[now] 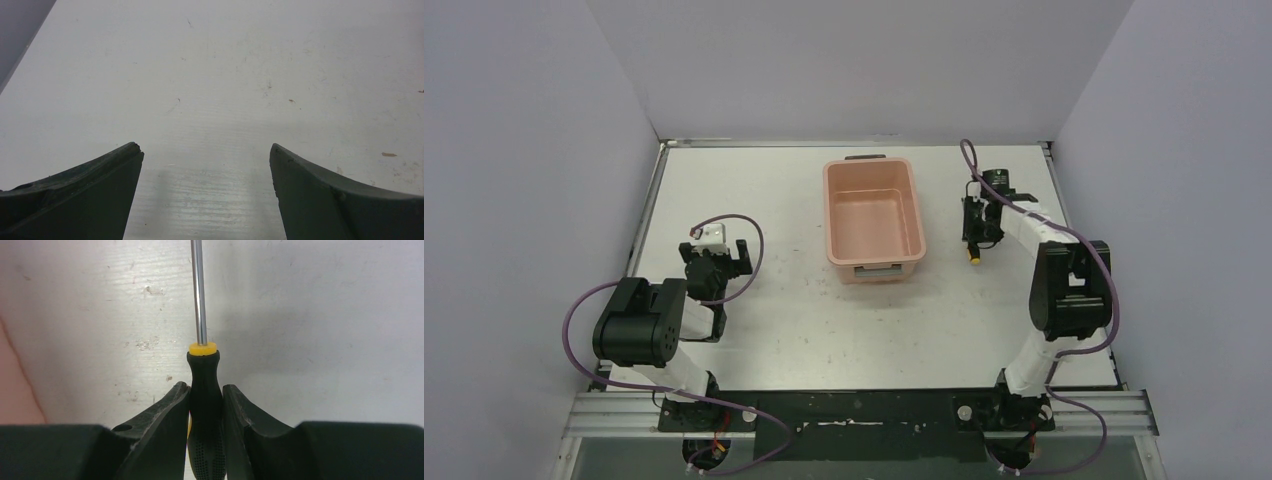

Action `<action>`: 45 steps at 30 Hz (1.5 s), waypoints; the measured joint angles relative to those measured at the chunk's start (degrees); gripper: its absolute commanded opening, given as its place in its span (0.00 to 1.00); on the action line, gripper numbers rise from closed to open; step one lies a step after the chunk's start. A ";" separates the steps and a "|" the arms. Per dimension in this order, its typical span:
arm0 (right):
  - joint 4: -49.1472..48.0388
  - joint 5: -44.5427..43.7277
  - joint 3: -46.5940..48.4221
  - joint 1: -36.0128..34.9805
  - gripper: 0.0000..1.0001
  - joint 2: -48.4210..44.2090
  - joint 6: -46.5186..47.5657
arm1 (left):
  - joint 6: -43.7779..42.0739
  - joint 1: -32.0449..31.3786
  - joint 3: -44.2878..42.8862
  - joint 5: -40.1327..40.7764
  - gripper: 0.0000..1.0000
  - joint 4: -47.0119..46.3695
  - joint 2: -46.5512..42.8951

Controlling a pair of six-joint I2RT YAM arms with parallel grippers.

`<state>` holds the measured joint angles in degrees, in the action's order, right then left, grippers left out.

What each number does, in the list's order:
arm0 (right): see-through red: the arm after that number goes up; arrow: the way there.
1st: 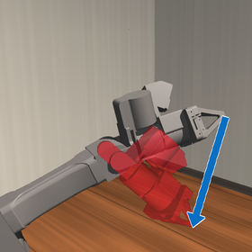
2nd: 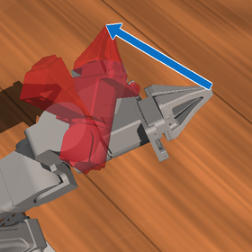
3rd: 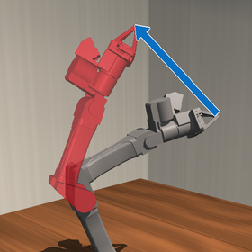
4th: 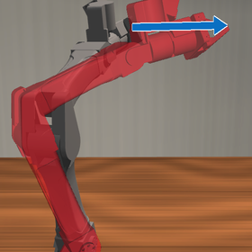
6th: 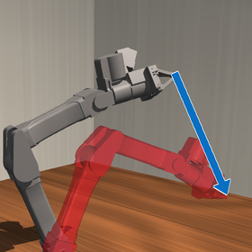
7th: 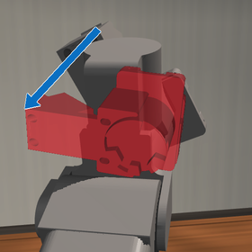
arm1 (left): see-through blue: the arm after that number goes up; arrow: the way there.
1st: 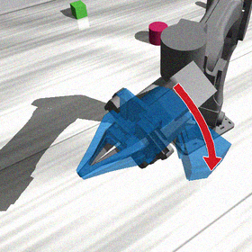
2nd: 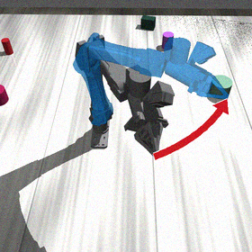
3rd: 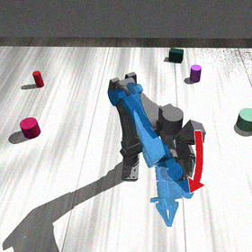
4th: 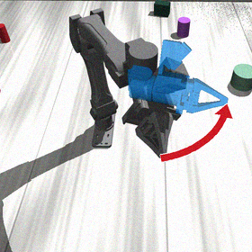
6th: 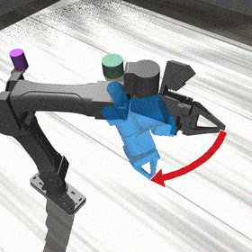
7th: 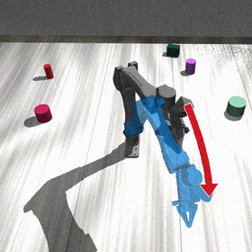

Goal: Put the screwdriver in the bin
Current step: Pick up the screwdriver from the center of the board, then place the screwdriver in the bin.

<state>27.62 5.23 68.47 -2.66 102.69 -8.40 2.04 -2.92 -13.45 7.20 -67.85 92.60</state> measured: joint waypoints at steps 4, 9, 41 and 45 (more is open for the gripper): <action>1.68 -0.26 1.62 0.00 0.15 -3.65 0.07 | 0.00 0.00 0.00 0.00 0.97 0.00 0.00; 3.41 -0.35 4.07 0.00 0.15 -9.49 0.13 | 0.00 0.00 0.00 0.00 0.97 0.00 0.00; 9.60 -1.68 17.40 -20.00 0.14 -11.65 -6.29 | 0.00 0.00 0.00 0.00 0.97 0.00 0.00; 9.77 -3.67 20.46 -25.16 0.14 -7.93 -7.82 | 0.00 0.00 0.00 0.00 0.97 0.00 0.00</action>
<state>37.39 1.56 88.92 -27.81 94.76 -16.23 2.04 -2.92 -13.45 7.20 -67.85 92.60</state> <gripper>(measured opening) 0.272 0.971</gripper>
